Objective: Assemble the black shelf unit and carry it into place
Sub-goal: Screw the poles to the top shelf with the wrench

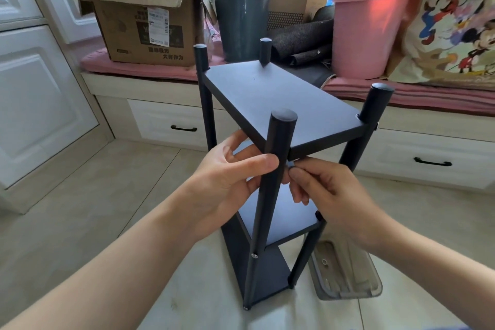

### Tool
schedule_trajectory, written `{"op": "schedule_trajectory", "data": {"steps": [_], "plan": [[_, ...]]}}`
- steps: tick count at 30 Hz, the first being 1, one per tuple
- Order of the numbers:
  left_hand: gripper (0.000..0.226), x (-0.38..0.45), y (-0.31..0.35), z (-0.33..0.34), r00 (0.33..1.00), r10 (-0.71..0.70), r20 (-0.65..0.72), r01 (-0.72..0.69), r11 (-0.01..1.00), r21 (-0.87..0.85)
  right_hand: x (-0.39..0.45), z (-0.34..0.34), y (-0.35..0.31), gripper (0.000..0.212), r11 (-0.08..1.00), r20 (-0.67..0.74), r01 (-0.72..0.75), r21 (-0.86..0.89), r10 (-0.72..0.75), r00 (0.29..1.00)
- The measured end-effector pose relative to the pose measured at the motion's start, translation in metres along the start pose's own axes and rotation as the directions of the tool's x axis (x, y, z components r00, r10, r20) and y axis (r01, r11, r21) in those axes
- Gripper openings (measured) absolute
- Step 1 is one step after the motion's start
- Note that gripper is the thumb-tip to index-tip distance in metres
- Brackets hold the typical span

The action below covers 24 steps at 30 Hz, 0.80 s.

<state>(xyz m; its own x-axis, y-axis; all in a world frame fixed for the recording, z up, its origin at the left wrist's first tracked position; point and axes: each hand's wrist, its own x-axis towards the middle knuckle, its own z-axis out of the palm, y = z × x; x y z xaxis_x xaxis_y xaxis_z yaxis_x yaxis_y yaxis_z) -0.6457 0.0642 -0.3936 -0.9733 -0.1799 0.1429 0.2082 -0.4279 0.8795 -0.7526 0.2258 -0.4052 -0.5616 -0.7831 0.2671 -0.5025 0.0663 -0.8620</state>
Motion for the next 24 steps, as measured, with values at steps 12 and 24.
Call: {"op": "schedule_trajectory", "data": {"steps": [12, 24], "plan": [[0.06, -0.003, 0.002, 0.002, 0.999, -0.019, -0.04, 0.02, 0.999, 0.046, 0.006, 0.004, -0.018, 0.059, 0.998, -0.005, 0.024, -0.054, -0.024, 1.0], [0.066, -0.004, 0.003, 0.004, 0.998, -0.027, -0.05, 0.028, 0.999, 0.018, 0.007, -0.002, -0.008, 0.041, 0.998, 0.019, 0.036, -0.057, -0.035, 0.999]]}}
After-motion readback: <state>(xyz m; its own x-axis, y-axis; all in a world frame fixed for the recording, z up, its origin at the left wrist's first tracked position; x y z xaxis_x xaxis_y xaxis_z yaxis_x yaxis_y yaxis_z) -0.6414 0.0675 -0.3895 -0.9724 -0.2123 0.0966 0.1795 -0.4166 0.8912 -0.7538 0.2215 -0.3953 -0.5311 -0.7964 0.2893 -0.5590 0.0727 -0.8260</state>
